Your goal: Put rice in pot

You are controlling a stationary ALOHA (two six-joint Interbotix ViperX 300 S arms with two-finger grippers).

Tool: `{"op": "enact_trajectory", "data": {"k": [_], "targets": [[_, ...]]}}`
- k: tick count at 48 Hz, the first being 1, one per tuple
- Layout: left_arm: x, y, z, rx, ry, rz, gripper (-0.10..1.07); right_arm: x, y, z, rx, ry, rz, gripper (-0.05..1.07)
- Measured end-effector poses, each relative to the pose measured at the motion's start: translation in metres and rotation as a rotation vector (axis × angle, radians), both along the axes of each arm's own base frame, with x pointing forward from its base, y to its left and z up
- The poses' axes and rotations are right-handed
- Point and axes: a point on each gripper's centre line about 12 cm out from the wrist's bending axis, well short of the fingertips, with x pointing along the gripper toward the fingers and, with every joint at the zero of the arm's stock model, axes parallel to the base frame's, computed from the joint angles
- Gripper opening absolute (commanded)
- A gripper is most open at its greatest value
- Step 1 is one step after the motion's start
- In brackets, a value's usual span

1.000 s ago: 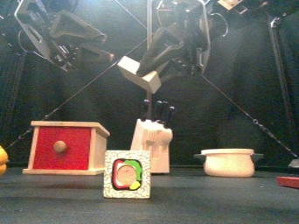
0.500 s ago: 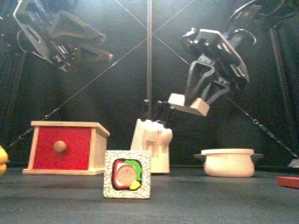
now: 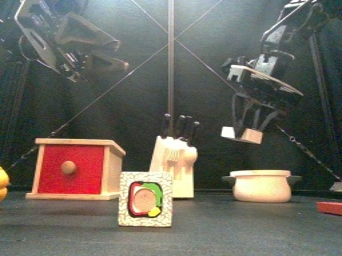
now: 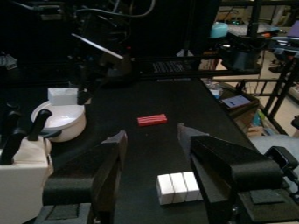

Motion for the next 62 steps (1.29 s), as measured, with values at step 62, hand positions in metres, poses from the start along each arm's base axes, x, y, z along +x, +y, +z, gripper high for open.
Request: {"op": "enact_trajectory", "data": {"k": [62], "targets": [[0.007,0.004,-0.014,0.007,0.05,0.015,0.86,-0.015,-0.024,-0.045,0.116,-0.006,-0.069,0.54]]}}
